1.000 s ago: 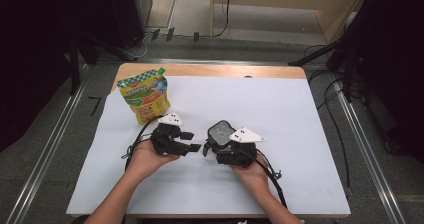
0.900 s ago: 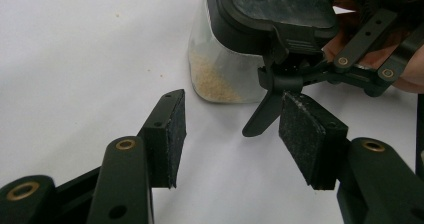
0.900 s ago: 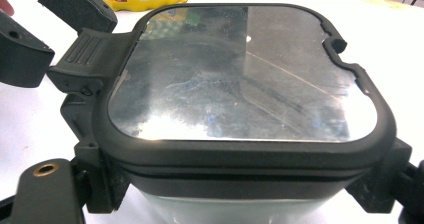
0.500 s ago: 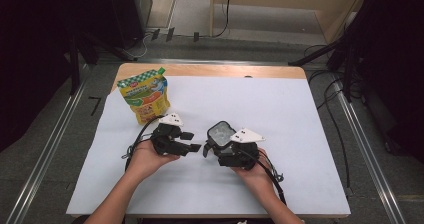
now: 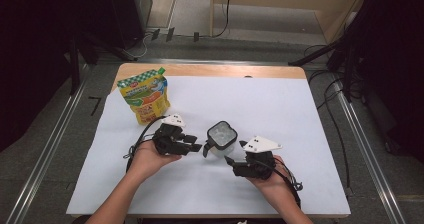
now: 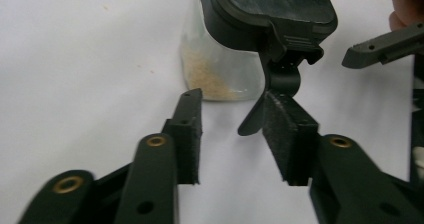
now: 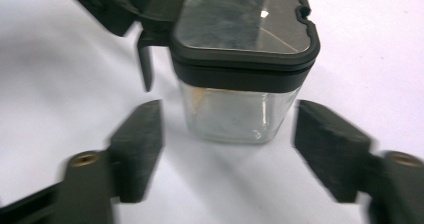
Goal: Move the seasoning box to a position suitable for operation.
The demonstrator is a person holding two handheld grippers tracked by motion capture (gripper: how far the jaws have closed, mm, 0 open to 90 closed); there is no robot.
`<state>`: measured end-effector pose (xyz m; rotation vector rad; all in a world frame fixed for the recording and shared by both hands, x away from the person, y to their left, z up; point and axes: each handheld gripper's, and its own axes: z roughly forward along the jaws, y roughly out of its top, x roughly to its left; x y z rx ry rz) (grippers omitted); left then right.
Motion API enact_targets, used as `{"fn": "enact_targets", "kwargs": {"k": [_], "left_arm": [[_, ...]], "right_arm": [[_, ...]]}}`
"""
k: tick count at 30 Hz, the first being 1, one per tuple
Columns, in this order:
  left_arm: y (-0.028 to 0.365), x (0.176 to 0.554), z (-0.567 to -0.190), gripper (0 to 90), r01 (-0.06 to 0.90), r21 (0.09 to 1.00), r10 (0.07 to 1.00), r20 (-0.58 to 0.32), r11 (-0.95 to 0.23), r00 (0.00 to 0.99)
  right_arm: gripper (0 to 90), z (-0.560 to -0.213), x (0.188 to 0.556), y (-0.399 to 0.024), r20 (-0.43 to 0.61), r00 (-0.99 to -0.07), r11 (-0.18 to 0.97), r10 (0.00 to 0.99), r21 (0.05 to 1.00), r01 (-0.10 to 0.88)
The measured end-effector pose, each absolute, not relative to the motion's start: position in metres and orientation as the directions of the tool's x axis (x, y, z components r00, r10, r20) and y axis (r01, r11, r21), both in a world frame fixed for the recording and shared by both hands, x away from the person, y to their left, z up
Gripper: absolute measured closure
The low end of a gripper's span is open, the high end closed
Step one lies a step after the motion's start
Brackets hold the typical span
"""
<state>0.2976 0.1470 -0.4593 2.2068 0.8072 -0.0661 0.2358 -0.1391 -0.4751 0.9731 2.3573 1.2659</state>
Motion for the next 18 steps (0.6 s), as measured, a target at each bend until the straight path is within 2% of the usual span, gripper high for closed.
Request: {"fn": "enact_targets", "kwargs": {"k": [4,5,7,8,9,10,12,18], "left_arm": [[0.145,0.302,-0.462,82.9,0.581,0.636,0.531,-0.3,-0.508,0.792],[0.143,0.303,-0.463,87.9,0.58,0.638,0.526,-0.306,-0.506,0.794],[0.14,0.304,-0.463,89.7,0.572,0.641,0.52,-0.298,-0.512,0.8],[0.139,0.305,-0.463,89.7,0.574,0.645,0.519,-0.304,-0.505,0.799],[0.137,0.305,-0.464,90.0,0.575,0.648,0.519,-0.308,-0.5,0.798],[0.137,0.305,-0.464,90.0,0.576,0.643,0.523,-0.302,-0.505,0.797],[0.135,0.306,-0.465,90.0,0.582,0.637,0.531,-0.302,-0.506,0.792],[0.13,0.306,-0.467,90.0,0.595,0.633,0.534,-0.318,-0.495,0.783]], "right_arm": [[51.5,-0.473,0.24,-0.146,0.107,-0.735,0.361,0.67,0.817,0.449],[59.5,-0.473,0.243,-0.15,0.144,-0.725,0.338,0.673,0.812,0.475],[70.4,-0.472,0.246,-0.154,0.144,-0.722,0.34,0.677,0.809,0.48],[70.4,-0.472,0.246,-0.154,0.144,-0.722,0.34,0.677,0.809,0.48],[81.9,-0.469,0.247,-0.156,0.125,-0.721,0.358,0.682,0.802,0.477],[81.9,-0.469,0.247,-0.156,0.125,-0.721,0.358,0.682,0.802,0.477],[89.8,-0.47,0.251,-0.158,0.152,-0.721,0.346,0.677,0.798,0.493],[90.0,-0.475,0.258,-0.156,0.196,-0.697,0.327,0.69,0.774,0.542]]}}
